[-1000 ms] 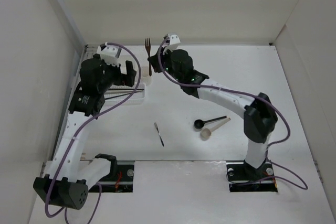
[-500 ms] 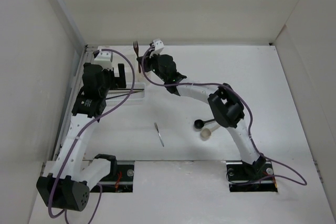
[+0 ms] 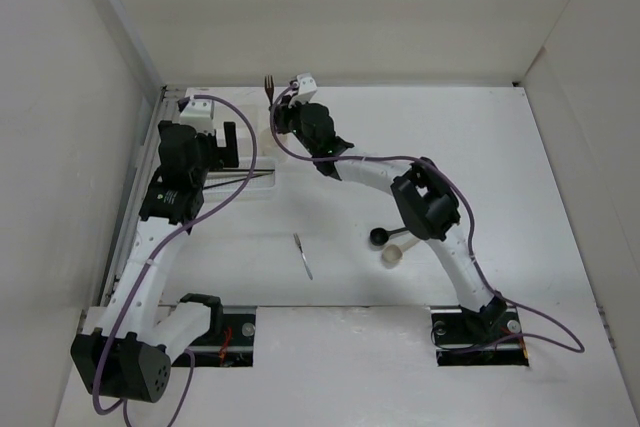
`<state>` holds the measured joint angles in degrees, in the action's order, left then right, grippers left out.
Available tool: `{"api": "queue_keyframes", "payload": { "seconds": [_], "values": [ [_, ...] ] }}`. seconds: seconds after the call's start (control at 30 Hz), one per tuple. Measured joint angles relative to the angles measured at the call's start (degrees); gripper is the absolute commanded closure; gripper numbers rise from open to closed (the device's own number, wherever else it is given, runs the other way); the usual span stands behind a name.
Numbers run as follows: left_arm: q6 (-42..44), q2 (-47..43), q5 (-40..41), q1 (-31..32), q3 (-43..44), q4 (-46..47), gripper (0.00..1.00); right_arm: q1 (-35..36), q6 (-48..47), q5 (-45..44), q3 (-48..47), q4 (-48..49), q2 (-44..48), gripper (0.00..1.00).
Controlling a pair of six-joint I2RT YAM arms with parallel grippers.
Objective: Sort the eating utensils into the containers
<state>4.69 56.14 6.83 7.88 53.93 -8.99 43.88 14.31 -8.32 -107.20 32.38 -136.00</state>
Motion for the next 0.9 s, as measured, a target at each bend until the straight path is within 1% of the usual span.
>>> {"api": "queue_keyframes", "payload": {
  "seconds": [0.33, 0.43, 0.67, 0.7, 0.73, 0.83, 0.87, 0.9],
  "values": [
    [0.5, 0.0, 0.8, -0.1, -0.1, 0.7, 0.00, 0.1, 0.0, -5.6, -2.7, -8.0, -0.7, 1.00],
    [0.7, 0.0, 0.8, -0.2, -0.1, 0.7, 0.00, 0.4, 0.0, -7.0, -3.0, -9.8, -0.7, 0.95],
    [0.9, 0.0, 0.8, -0.8, -0.1, 1.3, 0.00, 0.9, 0.0, -7.9, -3.3, -12.5, -0.8, 0.94],
    [0.9, 0.0, 0.8, -0.8, -0.1, 1.4, 0.00, 1.0, 0.0, -8.0, -3.6, -12.7, -0.9, 0.92],
    [0.9, 0.0, 0.8, -0.9, -0.1, 1.5, 0.00, 1.1, 0.0, -8.0, -3.8, -12.8, -1.0, 0.85],
    [0.9, 0.0, 0.9, -0.9, -0.2, 1.6, 0.00, 1.1, -0.1, -8.0, -4.4, -13.2, -1.2, 0.74],
    [1.0, 0.0, 0.8, -0.9, -0.3, 1.7, 0.00, 1.1, -0.1, -7.9, -4.5, -13.3, -1.3, 0.68],
    [1.1, 0.0, 0.9, -0.9, -0.5, 1.7, 0.00, 1.1, 0.0, -8.0, -4.5, -13.3, -1.3, 0.65]
  ]
}}
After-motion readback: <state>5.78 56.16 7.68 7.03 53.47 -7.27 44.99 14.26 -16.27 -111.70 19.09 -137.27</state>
